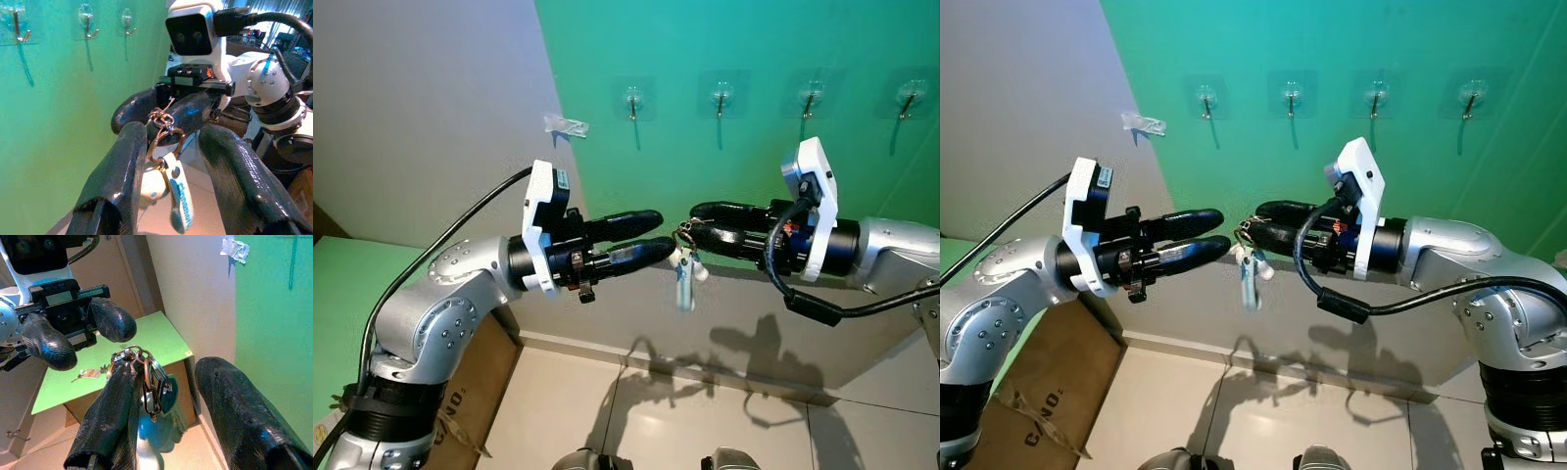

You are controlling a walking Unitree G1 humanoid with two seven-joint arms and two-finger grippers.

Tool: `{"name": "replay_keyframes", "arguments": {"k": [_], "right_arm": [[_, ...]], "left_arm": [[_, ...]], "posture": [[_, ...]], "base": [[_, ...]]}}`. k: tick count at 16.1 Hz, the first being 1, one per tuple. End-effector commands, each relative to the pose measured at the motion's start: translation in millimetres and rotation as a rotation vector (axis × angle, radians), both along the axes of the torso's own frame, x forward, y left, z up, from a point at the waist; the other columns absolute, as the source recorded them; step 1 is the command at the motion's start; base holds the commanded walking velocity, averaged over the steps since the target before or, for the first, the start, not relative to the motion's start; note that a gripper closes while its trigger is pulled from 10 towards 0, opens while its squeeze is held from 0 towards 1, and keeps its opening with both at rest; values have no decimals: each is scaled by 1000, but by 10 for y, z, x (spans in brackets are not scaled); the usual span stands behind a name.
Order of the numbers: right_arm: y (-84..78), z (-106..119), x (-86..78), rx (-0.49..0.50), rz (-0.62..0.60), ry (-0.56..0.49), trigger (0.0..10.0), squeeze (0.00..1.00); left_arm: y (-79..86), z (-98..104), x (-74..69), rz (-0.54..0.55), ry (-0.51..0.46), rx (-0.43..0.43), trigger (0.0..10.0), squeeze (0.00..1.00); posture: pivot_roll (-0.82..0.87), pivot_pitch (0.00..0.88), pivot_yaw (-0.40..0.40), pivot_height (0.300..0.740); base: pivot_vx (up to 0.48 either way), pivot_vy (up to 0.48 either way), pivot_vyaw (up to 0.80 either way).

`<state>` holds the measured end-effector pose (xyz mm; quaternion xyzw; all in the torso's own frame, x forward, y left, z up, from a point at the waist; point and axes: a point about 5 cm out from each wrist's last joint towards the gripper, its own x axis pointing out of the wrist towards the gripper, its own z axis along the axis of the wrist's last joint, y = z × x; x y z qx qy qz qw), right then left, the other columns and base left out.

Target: Hang keys on a hook

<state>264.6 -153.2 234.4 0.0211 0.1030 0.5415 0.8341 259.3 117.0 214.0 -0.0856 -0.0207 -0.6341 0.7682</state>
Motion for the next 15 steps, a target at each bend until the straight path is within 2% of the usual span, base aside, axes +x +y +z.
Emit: {"name": "replay_keyframes", "arguments": {"k": [1, 7, 9, 11, 15], "right_arm": [[3, -18, -13, -8, 16, 10, 10000, 0], [-34, 40, 31, 28, 18, 35, 10000, 0], [-46, 76, 30, 42, 21, 43, 10000, 0], [-51, 93, 32, 52, 20, 41, 10000, 0], [-26, 152, 2, 67, 29, 35, 10000, 0]], "left_arm": [[11, -7, -52, -18, 5, 8, 10000, 0], [55, -52, -90, -7, 28, 2, 10000, 0], [50, -62, -96, -12, 32, -4, 9333, 0], [35, -71, -92, -21, 37, -6, 9098, 0], [16, -119, -58, -26, 56, -3, 9412, 0]], "posture": [[-268, 65, 126, 720], [-263, 53, 115, 720], [-265, 52, 114, 720], [-270, 56, 116, 720], [-272, 65, 119, 720]], "base": [[0, 0, 0], [0, 0, 0], [0, 0, 0], [0, 0, 0], [0, 0, 0]]}}
